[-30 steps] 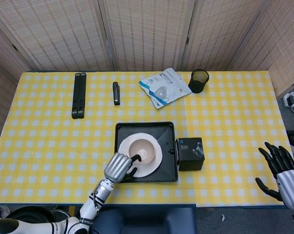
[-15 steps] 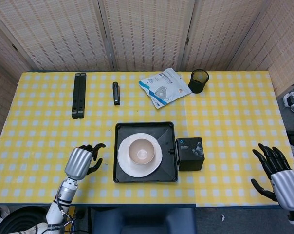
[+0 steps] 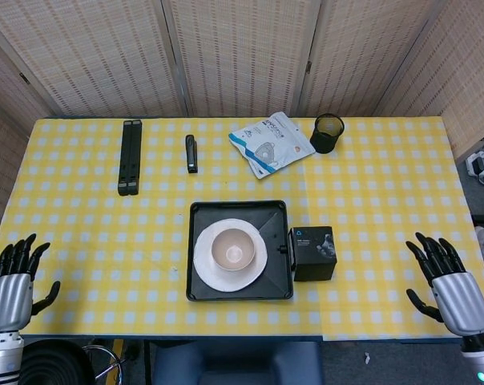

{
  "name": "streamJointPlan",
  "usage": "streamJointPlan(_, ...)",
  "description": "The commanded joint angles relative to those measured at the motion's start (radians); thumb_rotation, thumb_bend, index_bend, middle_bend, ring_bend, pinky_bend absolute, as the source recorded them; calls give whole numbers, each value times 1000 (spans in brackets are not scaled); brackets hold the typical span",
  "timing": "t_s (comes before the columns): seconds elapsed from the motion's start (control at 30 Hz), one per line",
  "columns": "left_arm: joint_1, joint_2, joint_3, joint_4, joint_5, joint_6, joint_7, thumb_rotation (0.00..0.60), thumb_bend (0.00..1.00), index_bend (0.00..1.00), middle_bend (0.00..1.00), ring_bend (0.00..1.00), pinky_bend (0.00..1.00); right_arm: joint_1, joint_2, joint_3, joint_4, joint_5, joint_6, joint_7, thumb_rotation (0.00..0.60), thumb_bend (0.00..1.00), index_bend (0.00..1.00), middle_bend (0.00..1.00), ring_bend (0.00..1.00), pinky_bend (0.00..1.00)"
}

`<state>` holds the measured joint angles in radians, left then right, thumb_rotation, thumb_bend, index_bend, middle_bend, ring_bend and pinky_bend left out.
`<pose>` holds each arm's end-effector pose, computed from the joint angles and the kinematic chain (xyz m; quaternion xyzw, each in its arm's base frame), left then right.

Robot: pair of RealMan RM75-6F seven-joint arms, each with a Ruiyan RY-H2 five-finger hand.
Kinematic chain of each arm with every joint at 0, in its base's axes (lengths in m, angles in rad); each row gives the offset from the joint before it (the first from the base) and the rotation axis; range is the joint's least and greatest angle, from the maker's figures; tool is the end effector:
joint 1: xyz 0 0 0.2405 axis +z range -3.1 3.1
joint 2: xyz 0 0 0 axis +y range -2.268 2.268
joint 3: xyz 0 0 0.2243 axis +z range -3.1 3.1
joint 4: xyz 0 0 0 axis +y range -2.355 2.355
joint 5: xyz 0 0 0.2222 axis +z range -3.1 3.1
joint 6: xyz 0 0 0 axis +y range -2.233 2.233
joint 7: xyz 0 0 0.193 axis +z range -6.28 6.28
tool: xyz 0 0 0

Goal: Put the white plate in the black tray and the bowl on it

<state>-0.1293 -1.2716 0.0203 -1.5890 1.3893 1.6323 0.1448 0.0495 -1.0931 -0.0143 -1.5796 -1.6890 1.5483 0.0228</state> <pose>-0.2808 0.2232 0.1105 -0.5607 -0.3750 -0.3893 0.6272 -0.2728 -0.2021 0.1288 0.6485 -0.3499 0.4001 0.5450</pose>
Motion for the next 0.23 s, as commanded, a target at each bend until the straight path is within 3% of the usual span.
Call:
streamJointPlan(0.03,9,50,26,-42,-15,-58,6,600,347,175,61,0,0,6,-4,2,0,6,-12,-8,600,329,0,0,0,0)
streamJointPlan(0.23,16,79,24,-68,11,-78,-22,600,333,168,61,0,0,13,-4,1,-4,9,-26,-14,600,330,0,0,0,0)
